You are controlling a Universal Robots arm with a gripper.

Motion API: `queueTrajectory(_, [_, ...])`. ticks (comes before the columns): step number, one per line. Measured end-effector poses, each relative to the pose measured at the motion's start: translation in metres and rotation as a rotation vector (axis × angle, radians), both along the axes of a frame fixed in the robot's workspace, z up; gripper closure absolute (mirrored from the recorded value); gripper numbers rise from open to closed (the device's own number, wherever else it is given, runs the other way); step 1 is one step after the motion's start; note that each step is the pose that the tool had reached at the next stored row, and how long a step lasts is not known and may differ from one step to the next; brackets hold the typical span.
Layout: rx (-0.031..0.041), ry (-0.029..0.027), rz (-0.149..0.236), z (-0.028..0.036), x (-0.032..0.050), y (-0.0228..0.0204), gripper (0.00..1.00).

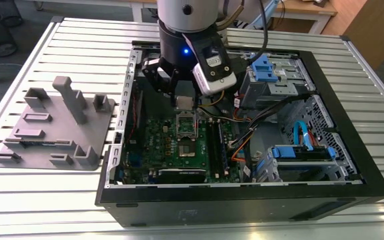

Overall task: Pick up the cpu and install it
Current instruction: 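Pick up the cpu and move it towards the insertion slot, then place the cpu into insertion slot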

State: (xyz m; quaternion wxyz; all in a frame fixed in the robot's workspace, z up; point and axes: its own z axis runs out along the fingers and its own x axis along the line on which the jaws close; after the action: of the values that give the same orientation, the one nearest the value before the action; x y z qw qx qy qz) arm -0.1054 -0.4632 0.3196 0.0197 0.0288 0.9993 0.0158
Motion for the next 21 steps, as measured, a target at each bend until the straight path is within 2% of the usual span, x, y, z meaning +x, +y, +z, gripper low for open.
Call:
queueTrajectory(11, [0.0004, -0.0003, 0.000, -0.0017, -0.0001, -0.0003, 0.53])
queueTrajectory(21, [0.0000, 0.0000, 0.000, -0.0096, 0.0000, -0.0071, 0.53])
